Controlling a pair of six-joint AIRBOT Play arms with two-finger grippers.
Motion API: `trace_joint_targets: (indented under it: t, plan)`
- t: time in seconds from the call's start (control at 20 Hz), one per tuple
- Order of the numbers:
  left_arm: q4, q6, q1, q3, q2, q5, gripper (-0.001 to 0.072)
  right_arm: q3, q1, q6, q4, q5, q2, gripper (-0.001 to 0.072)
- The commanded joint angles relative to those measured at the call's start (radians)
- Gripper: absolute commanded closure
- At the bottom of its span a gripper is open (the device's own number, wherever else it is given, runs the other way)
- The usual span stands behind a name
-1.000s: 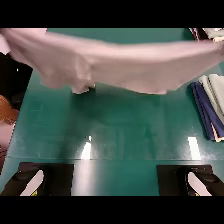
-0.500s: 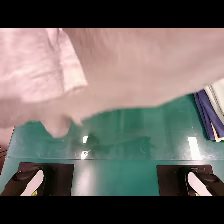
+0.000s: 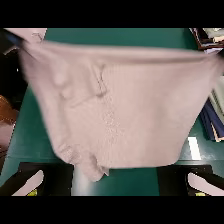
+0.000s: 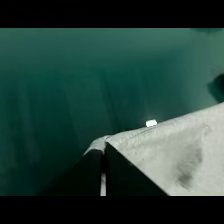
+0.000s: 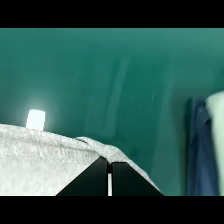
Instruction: Fold the shirts.
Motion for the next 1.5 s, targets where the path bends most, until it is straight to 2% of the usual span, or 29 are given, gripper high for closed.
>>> trace_joint_targets:
  t: [0.0,0.1,0.2,0.35,0.55,0.7,0.85,1.05,1.2,1.3,1.4,1.45]
  plan:
    - [0.012,0.091,-0.068,-0.208,-0.193,0.076,0.0685,-0.115,0.008,-0.001,0.0,-0.016,-0.187,0.0701]
    - [0.027,0.127,-0.12,-0.199,-0.332,0.248,0.0685,-0.113,-0.004,-0.001,0.002,-0.068,-0.292,0.0701]
    - [0.026,0.126,-0.134,-0.144,-0.433,0.399,0.0685,-0.058,-0.014,-0.001,0.002,-0.135,-0.389,0.0701]
    - [0.029,0.126,-0.132,-0.01,-0.528,0.489,0.0685,0.088,-0.023,-0.001,0.002,-0.171,-0.512,0.0701]
    - [0.051,0.138,-0.13,0.078,-0.552,0.461,0.0685,0.228,-0.022,0.0,0.003,-0.134,-0.58,0.0701]
    - [0.073,0.158,-0.11,0.08,-0.549,0.258,0.0686,0.178,-0.023,-0.01,0.001,-0.06,-0.545,0.0702]
    - [0.184,0.14,-0.106,0.043,-0.546,0.125,0.0686,0.01,-0.013,-0.028,0.002,-0.101,-0.465,0.0702]
    - [0.195,0.121,-0.106,-0.114,-0.546,0.166,0.0685,-0.226,-0.003,-0.028,0.015,-0.21,-0.383,0.0701]
    - [0.195,0.121,-0.106,-0.212,-0.546,0.231,0.0684,-0.335,-0.003,-0.029,0.135,-0.294,-0.356,0.07]
    - [0.194,0.119,-0.106,-0.225,-0.546,0.228,0.0684,-0.365,-0.003,-0.029,0.168,-0.32,-0.356,0.07]
    - [0.195,0.053,-0.106,-0.224,-0.546,0.22,0.0679,-0.374,-0.003,-0.029,0.188,-0.32,-0.356,0.0698]
    - [0.195,0.042,-0.106,-0.224,-0.546,0.214,0.0465,-0.372,-0.003,-0.029,0.187,-0.312,-0.355,0.0633]
